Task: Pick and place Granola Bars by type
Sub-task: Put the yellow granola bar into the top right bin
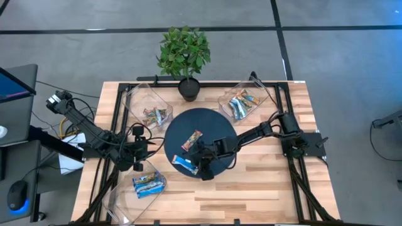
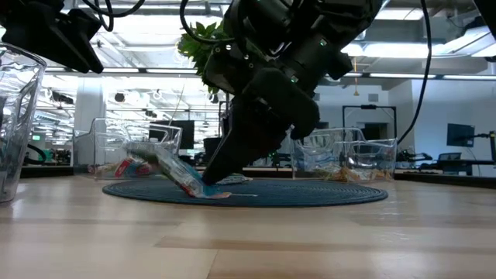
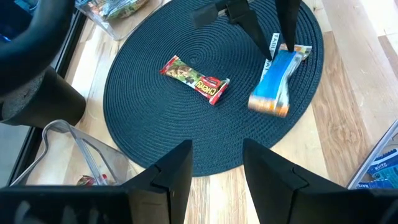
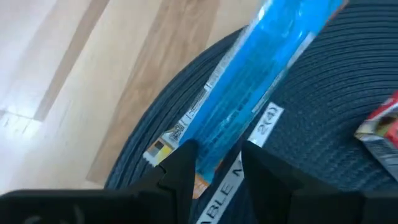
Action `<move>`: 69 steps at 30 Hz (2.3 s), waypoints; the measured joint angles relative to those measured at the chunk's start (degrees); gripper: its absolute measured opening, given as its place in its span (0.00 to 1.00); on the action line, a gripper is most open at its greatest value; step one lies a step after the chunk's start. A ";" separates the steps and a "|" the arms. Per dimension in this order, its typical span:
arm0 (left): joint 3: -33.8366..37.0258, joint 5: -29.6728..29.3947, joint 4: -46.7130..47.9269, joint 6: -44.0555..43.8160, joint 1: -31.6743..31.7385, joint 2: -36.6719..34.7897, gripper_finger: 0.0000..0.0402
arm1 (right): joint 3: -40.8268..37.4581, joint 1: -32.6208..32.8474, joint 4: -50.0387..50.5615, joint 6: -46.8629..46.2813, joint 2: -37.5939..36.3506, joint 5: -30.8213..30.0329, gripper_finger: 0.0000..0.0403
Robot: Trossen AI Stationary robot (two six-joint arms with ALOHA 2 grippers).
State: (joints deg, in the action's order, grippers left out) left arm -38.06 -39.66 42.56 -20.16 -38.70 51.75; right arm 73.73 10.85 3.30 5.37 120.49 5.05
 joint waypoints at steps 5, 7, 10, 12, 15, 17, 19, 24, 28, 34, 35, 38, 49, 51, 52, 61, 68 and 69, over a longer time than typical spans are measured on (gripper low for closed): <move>0.00 0.02 0.00 0.00 -0.01 0.00 0.34 | 0.20 -0.45 0.16 0.20 1.49 1.25 0.30; 0.00 0.04 0.02 0.00 -0.01 0.00 0.34 | 0.13 -0.85 0.27 0.60 1.51 1.32 0.30; 0.02 0.07 0.05 0.00 -0.02 0.00 0.34 | 0.11 -1.19 0.29 0.67 1.51 1.34 0.30; 0.02 0.14 0.05 0.00 -0.02 0.00 0.34 | 0.11 -1.37 0.32 0.86 1.51 1.28 0.28; 0.02 0.17 0.05 0.00 0.00 0.00 0.34 | 0.09 -1.50 0.36 2.53 1.51 1.20 0.21; 0.02 0.17 0.05 -0.02 -0.02 0.00 0.34 | 0.09 -1.51 0.47 3.59 1.51 1.00 0.15; 0.02 0.16 0.05 -0.03 0.00 0.00 0.34 | 0.09 -1.51 0.51 4.10 1.51 0.95 0.09; 0.02 0.15 0.08 -0.04 0.00 0.00 0.34 | 0.07 -1.49 0.46 6.33 1.51 0.77 0.02; 0.02 0.13 0.10 -0.07 -0.01 0.00 0.34 | 0.53 -1.08 0.80 7.33 1.55 -0.78 0.01; 0.02 0.09 0.15 -0.10 -0.02 0.00 0.34 | 2.11 0.66 1.71 11.54 1.81 -7.42 0.00; 0.02 0.09 0.16 -0.11 -0.02 0.00 0.34 | 2.25 1.03 1.80 12.37 1.78 -9.12 0.00; 0.02 -0.04 0.21 -0.11 -0.01 0.00 0.34 | 2.30 1.95 2.09 13.24 0.80 -13.82 0.00; 0.02 -0.02 0.46 -0.46 -0.01 0.02 0.34 | 2.43 5.79 12.23 10.62 -6.68 -30.44 0.00; 0.02 -0.01 0.46 -0.57 -0.01 0.02 0.34 | 2.45 6.02 16.56 7.09 -8.53 -34.75 0.00; 0.02 -0.02 0.46 -0.57 -0.02 0.02 0.34 | 2.45 6.07 19.66 5.00 -9.57 -37.17 0.00; 0.02 0.01 0.45 -0.63 0.00 0.02 0.34 | 2.46 4.93 46.25 -17.15 -18.66 -51.43 0.00; 0.02 0.02 0.45 -0.63 -0.01 0.02 0.34 | 1.67 0.02 69.69 -40.51 -23.62 -54.58 0.00; 0.02 0.02 0.43 -0.62 -0.01 0.02 0.34 | 1.03 -1.04 71.24 -42.57 -24.16 -54.69 0.00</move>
State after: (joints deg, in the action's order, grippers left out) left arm -38.04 -39.64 42.98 -20.79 -38.70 51.77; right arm 74.76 9.81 74.54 -37.19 96.32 -49.64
